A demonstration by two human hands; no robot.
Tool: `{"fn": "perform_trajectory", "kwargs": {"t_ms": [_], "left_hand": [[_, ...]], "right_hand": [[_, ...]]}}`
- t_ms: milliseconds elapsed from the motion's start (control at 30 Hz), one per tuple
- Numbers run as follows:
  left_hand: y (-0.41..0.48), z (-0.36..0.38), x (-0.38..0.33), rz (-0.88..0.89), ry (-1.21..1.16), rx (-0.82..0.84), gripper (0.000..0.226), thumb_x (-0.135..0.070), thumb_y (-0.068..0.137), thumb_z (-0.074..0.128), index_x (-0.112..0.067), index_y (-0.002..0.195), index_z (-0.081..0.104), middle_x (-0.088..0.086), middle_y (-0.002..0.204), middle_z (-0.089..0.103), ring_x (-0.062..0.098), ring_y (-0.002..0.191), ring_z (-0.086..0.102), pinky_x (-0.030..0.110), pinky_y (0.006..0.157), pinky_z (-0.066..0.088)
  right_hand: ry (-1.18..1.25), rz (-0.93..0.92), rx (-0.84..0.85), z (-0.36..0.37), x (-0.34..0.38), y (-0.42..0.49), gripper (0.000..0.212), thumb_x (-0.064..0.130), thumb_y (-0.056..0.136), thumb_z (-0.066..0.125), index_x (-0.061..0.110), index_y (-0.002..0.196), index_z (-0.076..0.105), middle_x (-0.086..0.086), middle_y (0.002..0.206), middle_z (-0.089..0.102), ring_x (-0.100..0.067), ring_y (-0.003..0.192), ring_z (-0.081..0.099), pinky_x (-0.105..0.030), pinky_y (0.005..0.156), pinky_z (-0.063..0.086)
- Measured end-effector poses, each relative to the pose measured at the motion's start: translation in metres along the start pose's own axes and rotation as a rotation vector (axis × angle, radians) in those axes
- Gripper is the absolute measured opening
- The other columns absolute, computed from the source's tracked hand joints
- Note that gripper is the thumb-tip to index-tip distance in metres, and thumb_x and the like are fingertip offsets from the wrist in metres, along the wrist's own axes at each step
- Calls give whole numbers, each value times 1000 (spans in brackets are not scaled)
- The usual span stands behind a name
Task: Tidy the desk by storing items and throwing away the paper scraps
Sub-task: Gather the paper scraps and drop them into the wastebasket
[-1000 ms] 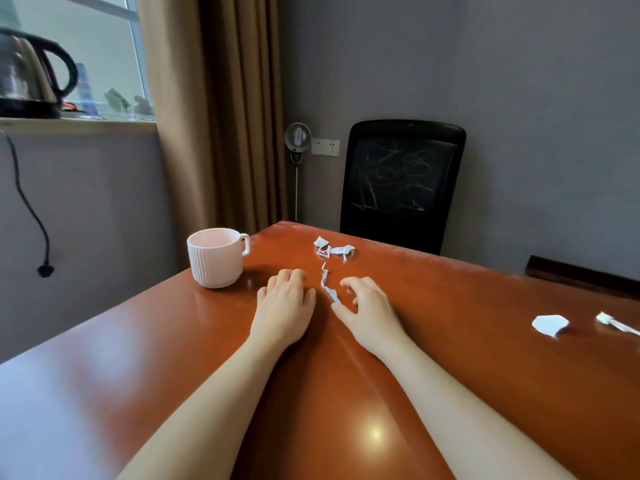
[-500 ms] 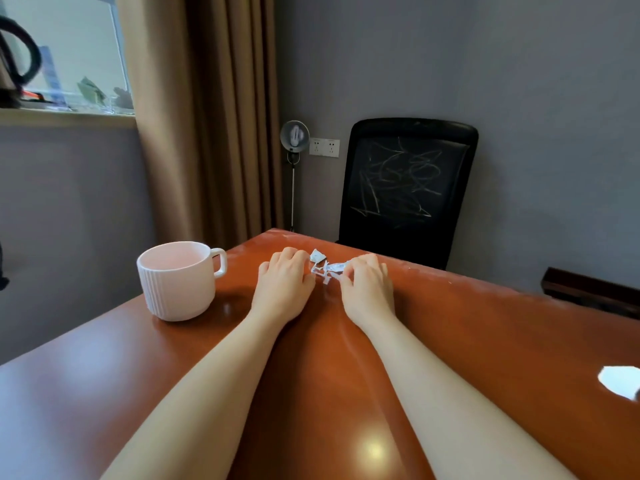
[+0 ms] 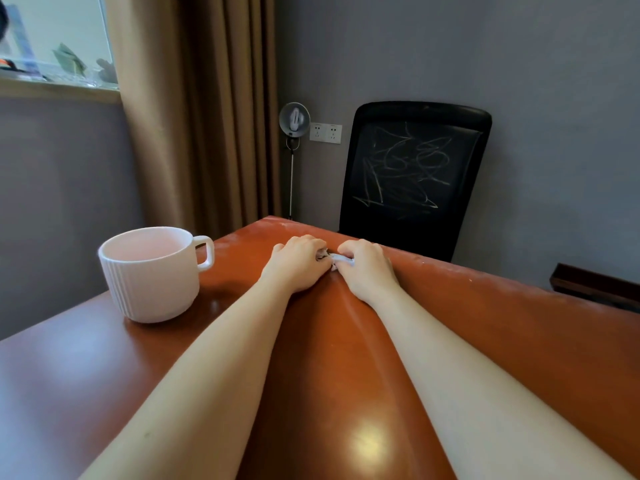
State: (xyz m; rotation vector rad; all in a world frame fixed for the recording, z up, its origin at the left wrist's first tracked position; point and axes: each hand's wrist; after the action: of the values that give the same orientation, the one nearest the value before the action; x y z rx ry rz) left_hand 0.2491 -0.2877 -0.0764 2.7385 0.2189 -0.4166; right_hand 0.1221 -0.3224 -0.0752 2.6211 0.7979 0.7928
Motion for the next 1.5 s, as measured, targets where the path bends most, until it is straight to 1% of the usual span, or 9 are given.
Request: {"fn": "perform_trajectory", "kwargs": {"t_ms": [67,167,500,600,733,1033,1133,1267,1500], "left_hand": [[-1,-1,0,6,-40,-40,34,-34,95,48,-21,126,57,2,131,55,21,116,52,38,100,42],[-2,-2,1,14,-107,-100,27,-28,92,55,-18,115,64,4,120,60,18,103,57,28,86,50],[-13,-5,0,-14,-163,-201,21,-22,94,54,-11,105,68,6,104,66,11,80,56,18,72,45],[-20,-8,0,-50,-192,-214,20,-22,95,52,-10,103,67,6,102,65,10,79,55,18,70,43],[-35,-14,0,-93,-211,-201,19,-18,96,50,-9,104,64,7,106,63,12,84,56,19,72,45],[-96,-34,-7,-106,-339,-146,13,-20,95,52,-15,89,62,1,99,66,14,88,60,26,79,52],[-123,-44,-12,-113,-399,-131,10,-21,94,54,-18,86,59,-2,95,65,12,86,60,21,72,47],[-160,-59,-20,-116,-454,-149,13,-22,94,53,-19,82,58,-1,88,67,13,81,61,16,66,42],[-242,-90,-33,-49,-441,-116,15,-21,93,54,-17,80,58,-4,80,62,11,73,56,11,60,40]], "right_hand": [[14,4,-9,0,0,1,17,25,93,55,16,96,69,-3,99,62,-21,96,56,-27,71,42],[5,3,-21,-3,2,-2,19,25,93,55,13,100,69,-5,103,61,-21,97,55,-27,72,43],[-14,-7,30,-10,10,-14,22,25,98,45,12,86,57,-3,82,58,-16,71,54,-19,50,30],[-85,3,54,-15,12,-20,21,25,99,41,16,83,52,0,81,55,-14,68,50,-20,51,28],[-111,28,85,-24,16,-32,27,28,100,38,15,89,59,0,83,58,-15,70,51,-23,54,32],[-30,63,158,-45,29,-81,31,42,94,48,19,79,63,5,72,56,-9,62,48,-20,50,30],[26,64,182,-55,35,-102,32,42,92,52,23,66,58,8,63,53,-12,64,50,-23,51,32],[89,72,214,-66,41,-132,36,42,90,54,13,72,66,1,66,59,-18,67,54,-28,58,37],[130,52,274,-83,66,-192,35,38,87,56,14,62,53,3,55,43,-18,61,43,-30,56,30]]}}
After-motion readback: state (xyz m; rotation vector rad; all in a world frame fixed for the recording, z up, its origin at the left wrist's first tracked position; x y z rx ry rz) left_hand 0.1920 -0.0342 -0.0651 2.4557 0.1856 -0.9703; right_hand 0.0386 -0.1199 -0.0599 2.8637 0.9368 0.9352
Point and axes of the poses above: each hand's wrist, its own y-axis towards the middle knuckle, its own z-axis out of the palm, x = y × z
